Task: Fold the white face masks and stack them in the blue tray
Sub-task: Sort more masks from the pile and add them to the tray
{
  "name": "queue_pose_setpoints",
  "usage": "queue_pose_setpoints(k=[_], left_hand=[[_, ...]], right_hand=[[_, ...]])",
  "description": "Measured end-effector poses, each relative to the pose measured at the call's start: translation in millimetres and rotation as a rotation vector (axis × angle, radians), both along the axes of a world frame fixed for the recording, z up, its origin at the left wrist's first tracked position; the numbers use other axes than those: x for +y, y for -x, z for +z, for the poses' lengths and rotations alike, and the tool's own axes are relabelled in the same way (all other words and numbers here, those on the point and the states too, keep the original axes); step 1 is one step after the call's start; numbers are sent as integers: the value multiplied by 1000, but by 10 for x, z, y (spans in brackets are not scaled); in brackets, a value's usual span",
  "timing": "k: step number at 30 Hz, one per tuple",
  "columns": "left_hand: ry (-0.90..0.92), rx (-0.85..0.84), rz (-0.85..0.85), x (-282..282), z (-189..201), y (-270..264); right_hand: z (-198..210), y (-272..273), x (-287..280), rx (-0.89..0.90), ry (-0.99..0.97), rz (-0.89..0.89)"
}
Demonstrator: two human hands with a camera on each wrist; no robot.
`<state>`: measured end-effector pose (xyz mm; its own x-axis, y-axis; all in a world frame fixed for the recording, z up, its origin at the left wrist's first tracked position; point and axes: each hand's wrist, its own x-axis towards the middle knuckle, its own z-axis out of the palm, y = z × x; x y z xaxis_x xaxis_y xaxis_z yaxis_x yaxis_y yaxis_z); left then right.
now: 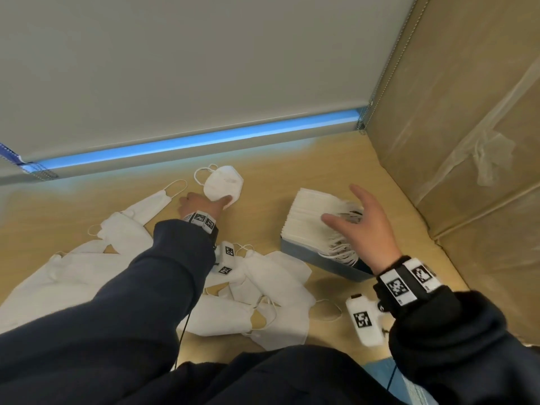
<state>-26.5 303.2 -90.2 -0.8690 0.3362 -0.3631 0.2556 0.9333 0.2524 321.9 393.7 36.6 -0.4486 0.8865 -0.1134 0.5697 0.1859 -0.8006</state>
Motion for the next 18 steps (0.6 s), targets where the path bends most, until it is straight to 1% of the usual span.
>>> queue_pose_setpoints(k=[3, 4, 6, 7, 8, 9, 11, 14, 16, 18], left_hand=[[23, 21, 4, 47, 89, -83], [37, 14, 0, 61, 107, -101], [35, -16, -16, 66, 141, -110], [-2, -34, -35, 54, 146, -114], [-84, -54, -59, 31, 150, -129], [-191, -85, -68, 0, 162, -161], [-430, -175, -28, -98, 247, -265], [-749, -300, 33, -264, 576, -509], [-878, -343, 6, -379, 867, -655], [-961, -378, -52, -476, 1126, -764]], right_hand=[[2, 189, 155, -402, -151, 324], [5, 241, 197, -512, -160, 395], [-14, 306, 279, -646, -125, 464], [-13, 327, 313, -674, -102, 477], [-5, 342, 344, -685, -81, 491], [13, 357, 370, -680, -68, 510], [37, 375, 410, -671, -91, 534], [35, 347, 437, -660, -95, 537], [17, 330, 419, -682, -88, 544], [8, 337, 412, -720, -130, 550]])
